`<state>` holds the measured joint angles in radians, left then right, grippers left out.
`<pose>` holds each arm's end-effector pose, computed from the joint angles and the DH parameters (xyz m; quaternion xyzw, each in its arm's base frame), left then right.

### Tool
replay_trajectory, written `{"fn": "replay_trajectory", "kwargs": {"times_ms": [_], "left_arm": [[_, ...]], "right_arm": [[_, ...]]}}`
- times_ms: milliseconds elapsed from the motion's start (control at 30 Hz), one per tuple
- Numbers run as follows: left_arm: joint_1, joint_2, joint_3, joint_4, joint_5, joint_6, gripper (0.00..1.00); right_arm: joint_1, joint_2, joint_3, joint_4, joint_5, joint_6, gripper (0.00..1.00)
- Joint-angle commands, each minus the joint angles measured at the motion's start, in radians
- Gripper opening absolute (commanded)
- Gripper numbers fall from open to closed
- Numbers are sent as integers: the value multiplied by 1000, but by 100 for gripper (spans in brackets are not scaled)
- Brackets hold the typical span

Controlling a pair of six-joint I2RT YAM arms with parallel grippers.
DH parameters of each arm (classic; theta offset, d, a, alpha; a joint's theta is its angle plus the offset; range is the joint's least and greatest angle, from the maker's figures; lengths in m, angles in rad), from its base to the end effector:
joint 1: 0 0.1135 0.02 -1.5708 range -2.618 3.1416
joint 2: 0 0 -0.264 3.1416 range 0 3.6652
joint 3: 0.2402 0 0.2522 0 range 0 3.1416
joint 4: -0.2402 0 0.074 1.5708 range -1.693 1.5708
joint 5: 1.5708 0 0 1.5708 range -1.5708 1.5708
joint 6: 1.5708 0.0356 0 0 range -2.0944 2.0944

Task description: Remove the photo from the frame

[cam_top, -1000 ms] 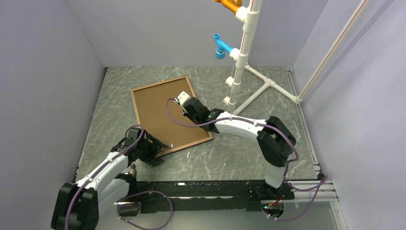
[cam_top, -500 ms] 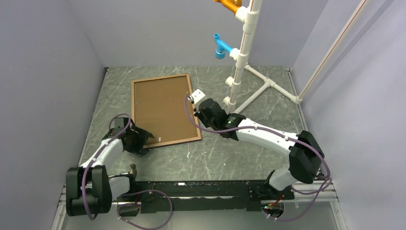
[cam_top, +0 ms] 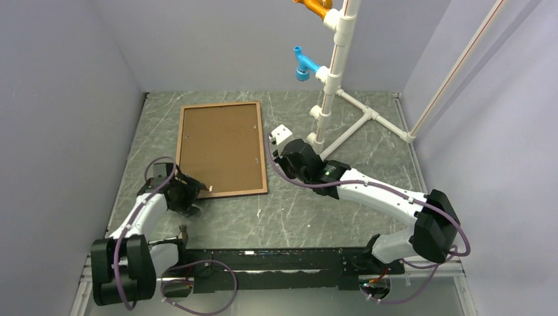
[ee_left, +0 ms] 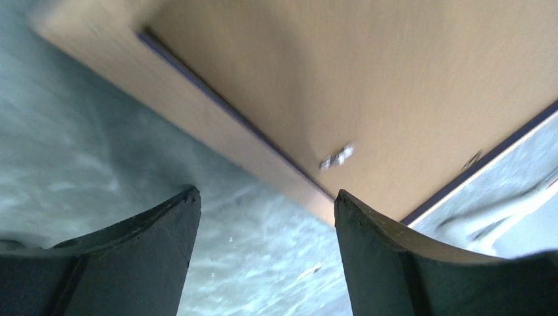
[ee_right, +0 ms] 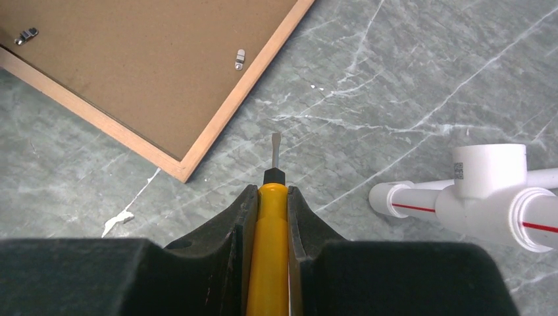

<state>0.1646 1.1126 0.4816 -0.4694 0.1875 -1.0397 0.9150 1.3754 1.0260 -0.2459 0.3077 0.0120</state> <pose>0.1844 0.0239 0.1571 -0.5304 0.8103 -0.1808 0.1716 0.1969 0.2382 0.2845 -0.3163 0.8168 0.0860 0.4748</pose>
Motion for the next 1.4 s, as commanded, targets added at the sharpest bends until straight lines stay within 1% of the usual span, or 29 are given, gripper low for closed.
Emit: {"fn": "replay_trajectory", "kwargs": {"times_ms": [0, 67, 133, 400, 533, 633, 700, 733, 800, 1000, 1033, 1067, 1100, 1133, 1200, 1267, 1367], "left_arm": [[-151, -66, -50, -50, 14, -161, 77], [-239, -85, -76, 6, 22, -254, 74], [-297, -77, -73, 37, 4, -321, 72], [-421, 140, 43, 55, -21, -464, 66], [-473, 197, 88, 23, -96, -523, 64], [-491, 233, 124, -12, -148, -555, 62], [-496, 267, 176, -77, -183, -558, 59], [-503, 285, 205, -123, -230, -556, 59], [-516, 313, 234, -137, -272, -551, 59], [-524, 401, 231, -96, -237, -564, 58], [-527, 421, 239, -100, -234, -556, 55], [-530, 437, 248, -107, -235, -541, 49], [-532, 453, 258, -118, -240, -523, 41], [-534, 469, 268, -130, -254, -503, 36], [-539, 485, 281, -164, -295, -466, 35], [-546, 482, 275, -187, -342, -417, 28], [-547, 455, 234, -196, -387, -341, 20]], "right_arm": [[2, -17, -7, 12, -16, 24, 0], [3, -19, -10, 10, -24, 30, 0], [4, -26, -15, 7, -30, 38, 0], [12, -62, -43, -5, -29, 58, 0], [18, -73, -44, -12, -24, 63, 0], [20, -79, -44, -17, -24, 63, 0], [22, -82, -45, -22, -22, 63, 0], [23, -84, -48, -23, -21, 63, 0], [24, -88, -51, -20, -23, 63, 0], [32, -90, -58, -18, -27, 66, 0], [32, -89, -60, -18, -28, 67, 0], [33, -87, -59, -19, -27, 67, 0], [35, -87, -60, -21, -25, 68, 0], [37, -87, -61, -20, -23, 69, 0], [39, -89, -66, -17, -26, 68, 0], [42, -89, -71, -12, -22, 65, 0], [43, -76, -71, -13, -12, 62, 0]]}}
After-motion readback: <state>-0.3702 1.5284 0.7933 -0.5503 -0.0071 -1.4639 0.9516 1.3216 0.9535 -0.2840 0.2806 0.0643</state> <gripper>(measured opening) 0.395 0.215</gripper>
